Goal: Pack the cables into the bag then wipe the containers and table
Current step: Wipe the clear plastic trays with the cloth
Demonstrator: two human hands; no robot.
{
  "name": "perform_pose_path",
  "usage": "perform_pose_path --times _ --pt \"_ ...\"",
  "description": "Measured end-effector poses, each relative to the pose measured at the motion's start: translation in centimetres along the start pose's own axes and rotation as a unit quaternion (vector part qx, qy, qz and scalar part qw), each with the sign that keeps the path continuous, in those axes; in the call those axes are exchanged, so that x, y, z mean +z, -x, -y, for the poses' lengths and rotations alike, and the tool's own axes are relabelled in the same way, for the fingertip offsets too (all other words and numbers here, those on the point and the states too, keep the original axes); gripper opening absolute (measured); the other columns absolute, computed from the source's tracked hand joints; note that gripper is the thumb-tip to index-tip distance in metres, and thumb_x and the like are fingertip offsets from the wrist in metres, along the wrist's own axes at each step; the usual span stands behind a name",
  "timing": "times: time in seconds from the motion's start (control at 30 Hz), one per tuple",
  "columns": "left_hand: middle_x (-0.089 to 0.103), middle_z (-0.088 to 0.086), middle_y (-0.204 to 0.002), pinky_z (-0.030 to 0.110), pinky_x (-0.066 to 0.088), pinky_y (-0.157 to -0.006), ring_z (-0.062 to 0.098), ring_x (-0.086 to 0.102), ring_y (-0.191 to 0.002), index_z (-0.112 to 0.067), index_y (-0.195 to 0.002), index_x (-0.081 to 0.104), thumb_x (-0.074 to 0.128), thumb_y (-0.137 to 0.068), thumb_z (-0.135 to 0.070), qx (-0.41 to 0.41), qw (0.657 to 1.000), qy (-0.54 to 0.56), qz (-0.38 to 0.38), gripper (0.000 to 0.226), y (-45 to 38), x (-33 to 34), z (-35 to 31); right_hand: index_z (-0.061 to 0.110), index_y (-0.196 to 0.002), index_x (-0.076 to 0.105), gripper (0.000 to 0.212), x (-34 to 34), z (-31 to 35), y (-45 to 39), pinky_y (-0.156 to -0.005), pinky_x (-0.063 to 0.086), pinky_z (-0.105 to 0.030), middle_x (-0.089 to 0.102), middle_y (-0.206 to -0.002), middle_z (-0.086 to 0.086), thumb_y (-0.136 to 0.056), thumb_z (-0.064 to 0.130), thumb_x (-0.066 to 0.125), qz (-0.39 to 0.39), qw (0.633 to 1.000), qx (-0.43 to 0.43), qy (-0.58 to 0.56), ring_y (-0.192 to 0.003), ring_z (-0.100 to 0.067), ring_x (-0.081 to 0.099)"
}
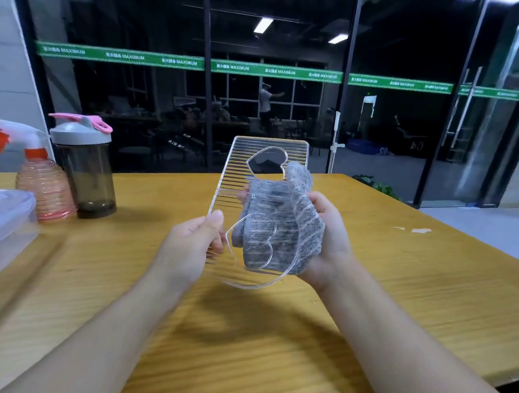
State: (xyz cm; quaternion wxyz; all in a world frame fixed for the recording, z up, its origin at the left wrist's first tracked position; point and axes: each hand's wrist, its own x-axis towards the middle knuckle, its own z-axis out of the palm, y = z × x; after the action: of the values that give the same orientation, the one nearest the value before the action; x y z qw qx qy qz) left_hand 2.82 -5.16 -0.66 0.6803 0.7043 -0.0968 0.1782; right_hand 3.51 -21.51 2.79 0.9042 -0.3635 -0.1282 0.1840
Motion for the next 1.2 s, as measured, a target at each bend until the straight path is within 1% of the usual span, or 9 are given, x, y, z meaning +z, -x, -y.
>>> perform_pose_path --times 0.1,0.2,0.37,0.5,0.67,0.8,0.93,1.07,1.2 --pt "0.046 -0.008 -0.047 0.02 0.032 -0.051 0.007 0.04 -0.047 -0.019 -0.038 0.045 0.047 -0.095 -0.031 0.008 1.0 -0.007 0.007 0.058 0.0 0.0 -0.1 -0.006 -0.137 0.043 0.071 0.2 -0.2 0.0 -0.111 0.032 -0.047 0.046 -0.142 -0.021 -0.073 0.023 0.052 0.034 0.999 0.014 0.015 -0.13 -0.03 0.046" --pt "0.049 -0.007 -0.051 0.023 0.034 -0.055 0.008 0.042 -0.051 -0.02 -0.04 0.049 0.049 -0.082 -0.042 0.024 1.0 0.004 0.015 0.047 0.1 -0.1 -0.3 -0.007 -0.134 0.046 0.061 -0.1 -0.2 -0.2 -0.109 0.036 -0.044 0.052 -0.135 -0.023 -0.084 0.027 0.046 0.031 0.999 0.022 0.032 -0.125 -0.029 0.052" --pt "0.05 0.001 -0.06 0.026 0.037 -0.062 0.012 0.044 -0.06 -0.023 -0.042 0.054 0.045 -0.078 -0.042 0.056 0.998 0.008 0.004 0.042 0.1 -0.3 -0.4 -0.002 -0.094 0.069 0.048 0.1 -0.7 -0.6 -0.075 0.056 -0.031 0.071 -0.093 -0.016 -0.1 0.033 0.037 -0.063 0.991 -0.024 0.113 -0.075 -0.021 0.071" --pt "0.051 -0.008 -0.055 0.025 0.038 -0.062 0.008 0.045 -0.058 -0.023 -0.044 0.055 0.045 -0.078 -0.043 0.058 0.998 -0.011 -0.002 0.041 -0.1 -0.5 -0.1 -0.002 -0.081 0.057 0.044 0.7 -1.4 -0.6 -0.049 0.052 -0.026 0.06 -0.059 -0.011 -0.095 0.039 0.049 -0.121 0.98 -0.063 0.144 -0.043 -0.018 0.057" --pt "0.048 -0.008 -0.053 0.015 0.039 -0.058 0.007 0.044 -0.057 -0.022 -0.047 0.054 0.045 -0.08 -0.045 0.079 0.996 -0.021 -0.04 0.041 -0.2 -0.9 -0.2 -0.004 -0.067 0.066 0.063 0.9 -1.3 0.0 -0.047 0.046 -0.026 0.062 -0.055 -0.018 -0.094 0.049 0.045 -0.192 0.9 -0.163 0.357 -0.045 -0.023 0.057" --pt "0.048 -0.006 -0.054 0.011 0.038 -0.057 0.006 0.044 -0.056 -0.018 -0.055 0.054 0.044 -0.08 -0.045 0.088 0.995 -0.013 -0.055 0.038 0.3 -0.4 -0.7 0.012 -0.049 0.067 0.071 0.5 -1.0 0.4 -0.05 0.047 -0.023 0.069 -0.065 -0.017 -0.099 0.048 0.032 -0.199 0.875 -0.227 0.378 -0.052 -0.018 0.059" --pt "0.051 0.0 -0.062 0.021 0.04 -0.06 0.006 0.046 -0.059 -0.021 -0.047 0.054 0.047 -0.089 -0.043 0.057 0.995 0.016 -0.082 0.049 0.6 0.3 -0.7 0.025 -0.079 0.069 0.052 0.2 -0.6 -0.3 -0.093 0.048 -0.038 0.072 -0.086 0.002 -0.098 0.054 0.029 -0.189 0.945 -0.186 0.192 -0.095 -0.019 0.064" --pt "0.047 -0.002 -0.059 0.02 0.037 -0.058 0.003 0.041 -0.051 -0.015 -0.056 0.047 0.039 -0.098 -0.032 0.064 0.982 0.017 -0.177 0.046 0.6 0.4 -1.0 0.012 -0.088 0.059 0.055 0.6 -1.8 -0.2 -0.059 0.051 -0.026 0.064 -0.071 -0.003 -0.093 0.059 0.032 -0.077 0.973 -0.084 0.2 -0.063 -0.017 0.061" --pt "0.045 -0.004 -0.056 0.013 0.035 -0.051 0.002 0.04 -0.048 -0.015 -0.057 0.043 0.037 -0.099 -0.034 0.077 0.96 0.005 -0.269 0.046 0.4 0.1 -1.2 0.004 -0.102 0.063 0.042 1.8 -3.3 -0.2 -0.072 0.055 -0.032 0.07 -0.085 -0.01 -0.094 0.041 0.045 -0.035 0.968 -0.085 0.234 -0.076 -0.021 0.067"
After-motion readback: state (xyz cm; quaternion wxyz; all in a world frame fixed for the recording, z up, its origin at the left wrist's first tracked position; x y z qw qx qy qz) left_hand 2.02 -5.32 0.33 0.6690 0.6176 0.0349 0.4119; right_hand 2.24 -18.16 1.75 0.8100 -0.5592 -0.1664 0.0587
